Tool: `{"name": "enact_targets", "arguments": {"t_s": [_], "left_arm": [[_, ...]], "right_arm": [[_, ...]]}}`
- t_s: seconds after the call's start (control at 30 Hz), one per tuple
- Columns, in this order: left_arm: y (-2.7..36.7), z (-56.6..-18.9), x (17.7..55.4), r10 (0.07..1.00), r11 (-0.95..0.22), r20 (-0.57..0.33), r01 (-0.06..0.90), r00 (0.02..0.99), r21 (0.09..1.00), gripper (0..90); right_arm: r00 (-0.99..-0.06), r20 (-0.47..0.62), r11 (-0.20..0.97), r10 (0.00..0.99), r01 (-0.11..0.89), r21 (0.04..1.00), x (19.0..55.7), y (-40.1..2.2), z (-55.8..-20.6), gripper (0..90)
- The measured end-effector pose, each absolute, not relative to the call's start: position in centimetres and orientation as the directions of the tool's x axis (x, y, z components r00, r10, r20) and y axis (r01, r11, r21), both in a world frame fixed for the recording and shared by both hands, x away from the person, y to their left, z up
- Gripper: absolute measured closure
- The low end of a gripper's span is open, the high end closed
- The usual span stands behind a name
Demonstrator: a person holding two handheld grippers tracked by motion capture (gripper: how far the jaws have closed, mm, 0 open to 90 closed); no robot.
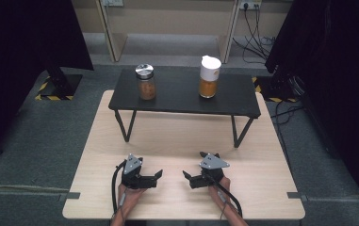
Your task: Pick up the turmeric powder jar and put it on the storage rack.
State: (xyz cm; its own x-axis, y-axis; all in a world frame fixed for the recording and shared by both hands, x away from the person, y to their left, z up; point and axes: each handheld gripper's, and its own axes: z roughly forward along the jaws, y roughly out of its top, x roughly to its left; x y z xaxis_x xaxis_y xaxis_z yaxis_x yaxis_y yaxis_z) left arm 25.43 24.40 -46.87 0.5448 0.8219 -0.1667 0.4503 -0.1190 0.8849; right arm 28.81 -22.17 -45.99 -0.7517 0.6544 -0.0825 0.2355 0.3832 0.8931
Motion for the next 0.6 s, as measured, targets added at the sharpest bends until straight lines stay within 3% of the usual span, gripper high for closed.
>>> {"name": "enact_targets", "arguments": {"t_s": [0.6], "left_arm": [[24.4,-46.87,25.44,0.822,-0.12,-0.166,0.45,0.545,0.885,0.7]], "right_arm": [[-0.754,-0.079,0.38,0.653,0.235,0.895,28.85,-22.25,-46.02,0.6]]}}
